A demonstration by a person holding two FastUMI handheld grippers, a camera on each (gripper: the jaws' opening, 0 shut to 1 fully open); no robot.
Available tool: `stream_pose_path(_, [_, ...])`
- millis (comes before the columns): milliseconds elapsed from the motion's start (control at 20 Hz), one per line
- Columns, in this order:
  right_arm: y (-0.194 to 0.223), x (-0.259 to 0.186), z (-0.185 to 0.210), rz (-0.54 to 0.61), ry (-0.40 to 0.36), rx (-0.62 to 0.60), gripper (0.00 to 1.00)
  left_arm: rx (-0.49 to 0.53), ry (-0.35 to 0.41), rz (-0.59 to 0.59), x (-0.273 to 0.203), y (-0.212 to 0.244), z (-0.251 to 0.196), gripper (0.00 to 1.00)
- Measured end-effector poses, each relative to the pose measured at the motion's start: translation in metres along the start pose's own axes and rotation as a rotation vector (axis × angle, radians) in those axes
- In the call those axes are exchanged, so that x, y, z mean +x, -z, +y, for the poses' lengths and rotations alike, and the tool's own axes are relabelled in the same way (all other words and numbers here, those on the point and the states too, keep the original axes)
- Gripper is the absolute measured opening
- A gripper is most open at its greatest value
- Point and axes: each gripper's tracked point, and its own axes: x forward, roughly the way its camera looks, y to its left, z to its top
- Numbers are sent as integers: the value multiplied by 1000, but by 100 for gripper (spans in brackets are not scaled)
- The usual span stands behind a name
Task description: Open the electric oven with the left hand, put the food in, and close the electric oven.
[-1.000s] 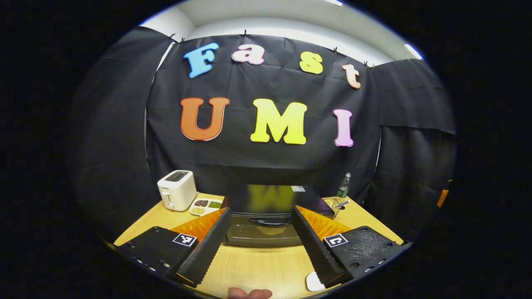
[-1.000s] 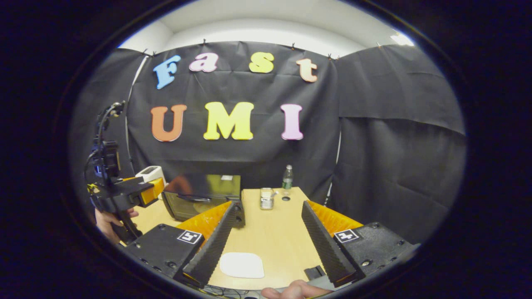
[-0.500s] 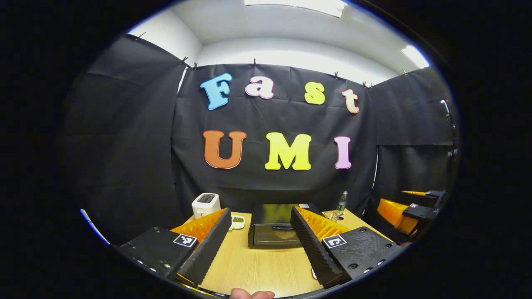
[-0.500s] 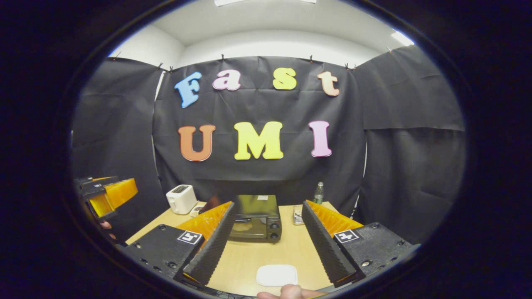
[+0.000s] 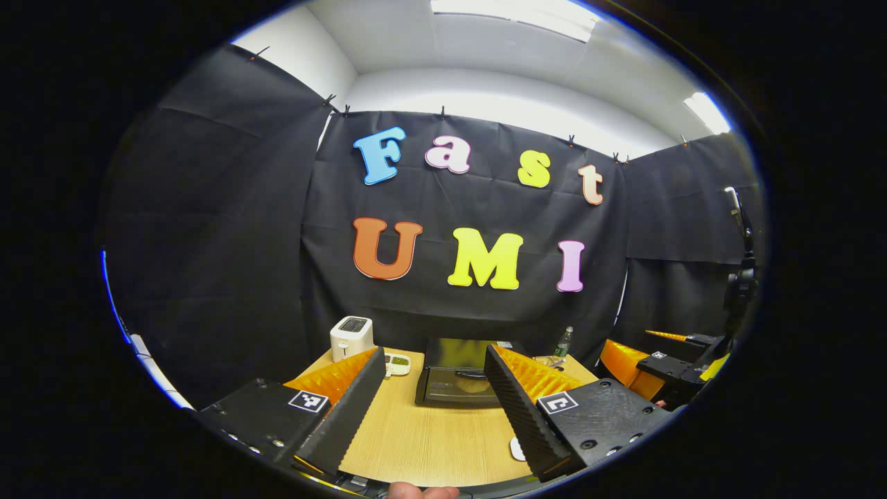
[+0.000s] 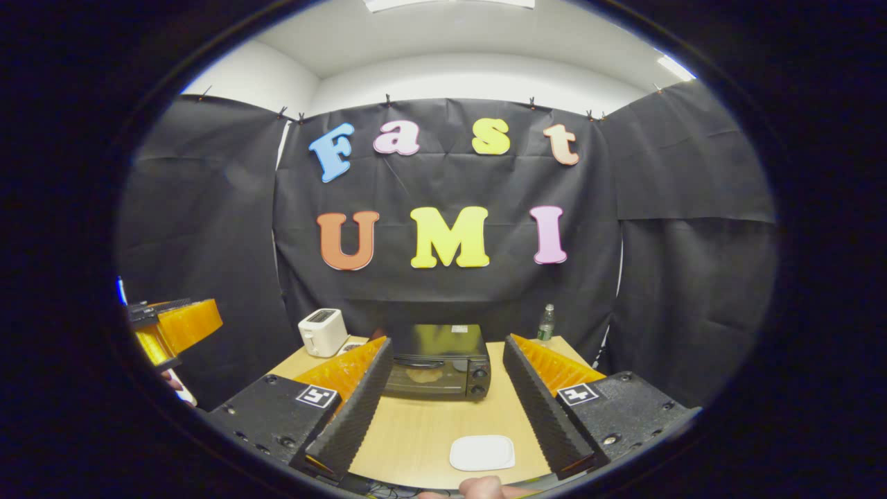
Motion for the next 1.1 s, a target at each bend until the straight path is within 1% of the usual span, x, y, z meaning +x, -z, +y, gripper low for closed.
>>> stream_pose_path(50, [1, -1, 2, 3, -5, 6, 100, 4, -4, 0, -1, 2, 1, 94])
stream_pose_path(100, [3, -2, 3, 8, -11, 5, 96, 6, -4, -6, -1, 2, -1, 94])
stream_pose_path(150, [2, -3, 3, 10, -14, 6, 100, 6, -7, -11, -1, 0, -3, 94])
stream_pose_path(250, [4, -1, 2, 27, -21, -2, 100, -1, -6, -8, 1, 0, -7, 94])
stream_pose_path(300, [3, -1, 1, 27, -23, -7, 96, -7, -3, -8, 1, -1, -9, 94])
stream_pose_path(450, [-2, 3, -4, 21, -24, -20, 97, -11, -18, -19, 7, -5, -10, 94])
stream_pose_path(550, [-4, 7, -5, 14, -29, -8, 97, -7, -8, -22, 9, -4, -17, 94])
stream_pose_path(600, [-3, 9, -4, 16, -32, -6, 100, 0, -6, -23, 10, -5, -18, 94])
stream_pose_path(650, [-3, 12, -3, 15, -36, -5, 100, 8, -7, -20, 12, -3, -18, 94])
stream_pose_path(750, [-3, 15, 0, 17, -46, -3, 96, 21, -9, -17, 15, -3, -19, 94])
stream_pose_path(1100, [-11, 23, 5, 0, -68, -8, 100, 11, -22, -15, 19, -6, -17, 94])
